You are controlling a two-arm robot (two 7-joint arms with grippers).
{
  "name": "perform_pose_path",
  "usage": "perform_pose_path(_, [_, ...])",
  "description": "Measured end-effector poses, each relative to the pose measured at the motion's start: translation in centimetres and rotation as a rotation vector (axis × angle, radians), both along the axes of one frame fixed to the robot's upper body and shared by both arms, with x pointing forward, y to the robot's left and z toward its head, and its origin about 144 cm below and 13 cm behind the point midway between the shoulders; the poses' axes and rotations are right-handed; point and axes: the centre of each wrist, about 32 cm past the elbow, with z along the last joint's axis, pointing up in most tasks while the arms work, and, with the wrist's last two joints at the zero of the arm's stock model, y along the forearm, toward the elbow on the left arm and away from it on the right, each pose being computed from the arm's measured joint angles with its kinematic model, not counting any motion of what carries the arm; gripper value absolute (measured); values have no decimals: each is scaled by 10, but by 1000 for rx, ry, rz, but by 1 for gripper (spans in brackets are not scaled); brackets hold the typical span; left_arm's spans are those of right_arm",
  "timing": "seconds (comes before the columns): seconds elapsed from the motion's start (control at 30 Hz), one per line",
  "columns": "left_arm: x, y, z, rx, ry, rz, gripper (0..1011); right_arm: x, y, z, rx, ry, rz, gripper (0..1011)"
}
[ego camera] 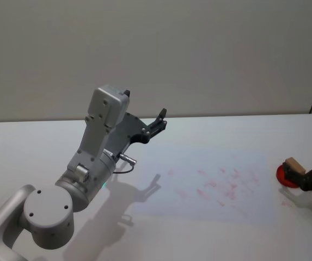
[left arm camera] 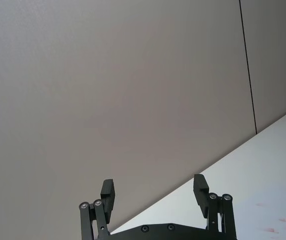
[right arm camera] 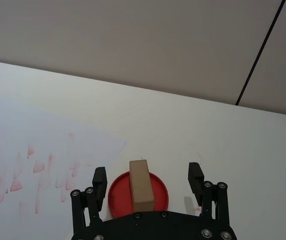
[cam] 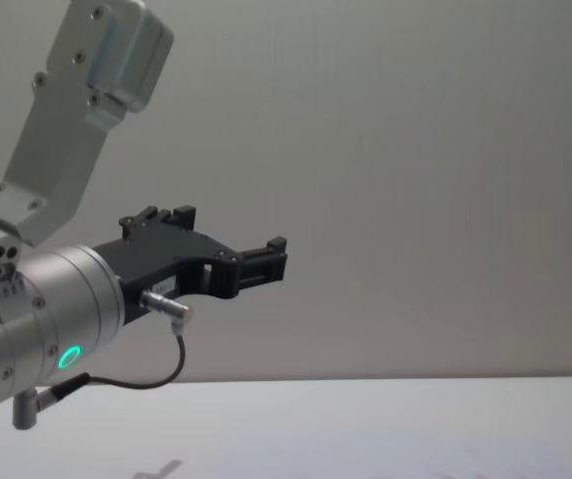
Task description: Use the one hand to pick up the stamp and affix it onto the A4 paper.
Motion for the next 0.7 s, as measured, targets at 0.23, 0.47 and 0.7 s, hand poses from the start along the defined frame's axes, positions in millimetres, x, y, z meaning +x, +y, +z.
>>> perform_pose_path(0.23, [0, 0, 0, 0, 0, 0, 1001, 3, 2, -1, -9, 21, -4, 1001])
perform_pose_path(0.47, [0, 0, 0, 0, 0, 0, 1001, 6, 4, -2, -17, 40, -10, 1001])
perform_pose_path(0.7, [0, 0, 0, 0, 0, 0, 1001, 10, 7, -3, -25, 59, -15, 1001])
